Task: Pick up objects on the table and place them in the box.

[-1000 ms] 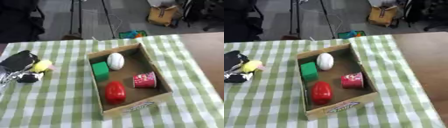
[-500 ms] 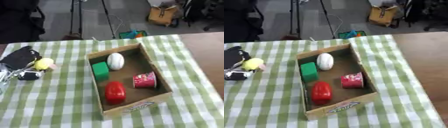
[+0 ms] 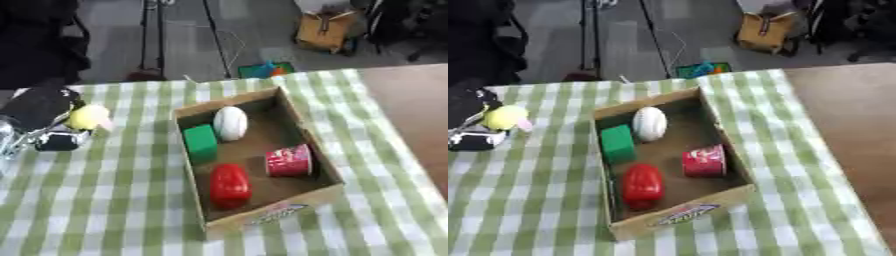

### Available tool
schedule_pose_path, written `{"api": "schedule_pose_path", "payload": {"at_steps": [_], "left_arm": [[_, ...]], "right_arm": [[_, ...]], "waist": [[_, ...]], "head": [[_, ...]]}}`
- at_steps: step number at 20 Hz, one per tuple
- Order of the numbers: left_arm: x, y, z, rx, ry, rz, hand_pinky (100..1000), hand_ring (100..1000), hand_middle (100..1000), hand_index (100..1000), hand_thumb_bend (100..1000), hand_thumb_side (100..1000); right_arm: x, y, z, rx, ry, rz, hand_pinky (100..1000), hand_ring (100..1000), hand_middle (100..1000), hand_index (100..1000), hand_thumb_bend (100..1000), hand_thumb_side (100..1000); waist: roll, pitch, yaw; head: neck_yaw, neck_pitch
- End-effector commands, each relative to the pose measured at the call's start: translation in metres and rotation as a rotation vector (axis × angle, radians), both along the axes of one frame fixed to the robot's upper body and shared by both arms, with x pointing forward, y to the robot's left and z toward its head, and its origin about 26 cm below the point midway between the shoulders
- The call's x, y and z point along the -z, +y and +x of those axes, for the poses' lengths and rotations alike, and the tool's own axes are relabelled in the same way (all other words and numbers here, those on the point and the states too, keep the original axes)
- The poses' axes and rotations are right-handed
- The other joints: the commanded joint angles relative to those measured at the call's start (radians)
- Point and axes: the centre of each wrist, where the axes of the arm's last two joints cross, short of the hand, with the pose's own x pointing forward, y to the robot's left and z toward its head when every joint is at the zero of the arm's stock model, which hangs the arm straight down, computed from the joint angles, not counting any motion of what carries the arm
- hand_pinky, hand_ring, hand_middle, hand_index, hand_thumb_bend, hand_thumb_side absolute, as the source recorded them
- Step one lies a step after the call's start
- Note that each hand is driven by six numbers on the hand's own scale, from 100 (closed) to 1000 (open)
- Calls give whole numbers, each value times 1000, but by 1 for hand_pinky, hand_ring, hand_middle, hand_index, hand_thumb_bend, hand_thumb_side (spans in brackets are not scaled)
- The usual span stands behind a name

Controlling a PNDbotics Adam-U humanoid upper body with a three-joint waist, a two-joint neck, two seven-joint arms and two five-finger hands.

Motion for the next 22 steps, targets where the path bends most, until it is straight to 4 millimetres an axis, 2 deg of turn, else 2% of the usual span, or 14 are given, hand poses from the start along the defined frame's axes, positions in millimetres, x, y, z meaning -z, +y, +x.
{"api": "schedule_pose_path", "payload": {"at_steps": [1,9,16,22], "left_arm": [[-34,2,-10,-2,-86,22,1000,756,560,643,100,453],[-65,-21,-31,57,-174,8,1000,758,564,646,100,424],[-90,-60,-54,195,-219,55,1000,761,572,655,100,411],[-114,-103,-74,354,-252,68,1000,760,576,661,100,403]], "right_arm": [[-7,-2,-5,3,-28,-20,584,614,517,765,100,434],[-7,-3,-5,5,-26,-22,583,614,517,766,100,431],[-6,-3,-5,3,-23,-26,583,614,517,766,100,430],[-5,-2,-5,-6,-16,-31,583,616,518,766,100,428]], "waist": [[0,-32,3],[4,-40,7],[7,-47,5],[12,-56,2]], "head": [[-5,0],[-10,7],[-20,18],[-18,23]]}}
